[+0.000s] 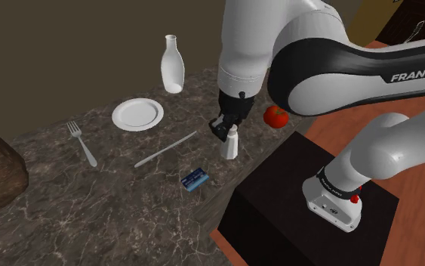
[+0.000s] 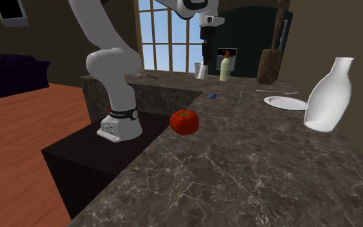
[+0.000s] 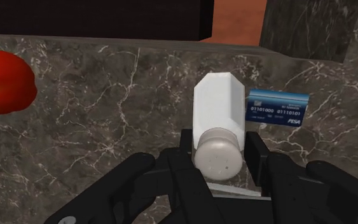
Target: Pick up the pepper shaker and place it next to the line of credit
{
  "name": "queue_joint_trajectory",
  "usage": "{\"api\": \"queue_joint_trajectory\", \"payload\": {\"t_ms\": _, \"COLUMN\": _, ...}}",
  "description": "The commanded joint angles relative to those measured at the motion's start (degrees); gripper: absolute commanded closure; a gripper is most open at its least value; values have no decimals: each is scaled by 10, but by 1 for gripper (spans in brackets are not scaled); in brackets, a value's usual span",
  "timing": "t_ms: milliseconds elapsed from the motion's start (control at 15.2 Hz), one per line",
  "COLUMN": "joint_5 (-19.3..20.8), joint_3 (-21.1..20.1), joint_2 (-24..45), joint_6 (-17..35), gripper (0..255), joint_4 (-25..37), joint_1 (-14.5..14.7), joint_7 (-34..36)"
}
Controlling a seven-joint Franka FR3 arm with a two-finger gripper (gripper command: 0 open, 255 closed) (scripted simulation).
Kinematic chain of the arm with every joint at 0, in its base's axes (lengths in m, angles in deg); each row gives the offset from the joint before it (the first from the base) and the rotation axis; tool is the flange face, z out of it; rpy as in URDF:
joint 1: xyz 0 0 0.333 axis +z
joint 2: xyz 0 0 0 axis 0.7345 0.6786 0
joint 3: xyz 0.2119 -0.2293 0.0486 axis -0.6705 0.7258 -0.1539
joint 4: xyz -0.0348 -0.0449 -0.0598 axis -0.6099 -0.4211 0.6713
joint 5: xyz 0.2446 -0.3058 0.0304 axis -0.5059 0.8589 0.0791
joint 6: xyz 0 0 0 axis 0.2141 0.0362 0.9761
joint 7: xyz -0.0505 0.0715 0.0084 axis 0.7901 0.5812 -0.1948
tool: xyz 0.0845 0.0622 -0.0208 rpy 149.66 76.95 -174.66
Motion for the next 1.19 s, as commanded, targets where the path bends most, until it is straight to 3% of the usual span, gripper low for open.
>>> {"api": "queue_joint_trajectory", "payload": {"t_ms": 0, "joint_5": -2, "joint_3": -4, "joint_2": 2, "joint_6": 17, "gripper": 255, "joint_4": -15, "joint_1": 0, "joint_7": 1}}
{"api": "queue_joint_trajectory", "payload": {"t_ms": 1122, "joint_5": 12, "joint_3": -61, "joint_2": 67, "joint_6": 162, "gripper": 255, "joint_4": -100, "joint_1": -19, "joint_7": 34}}
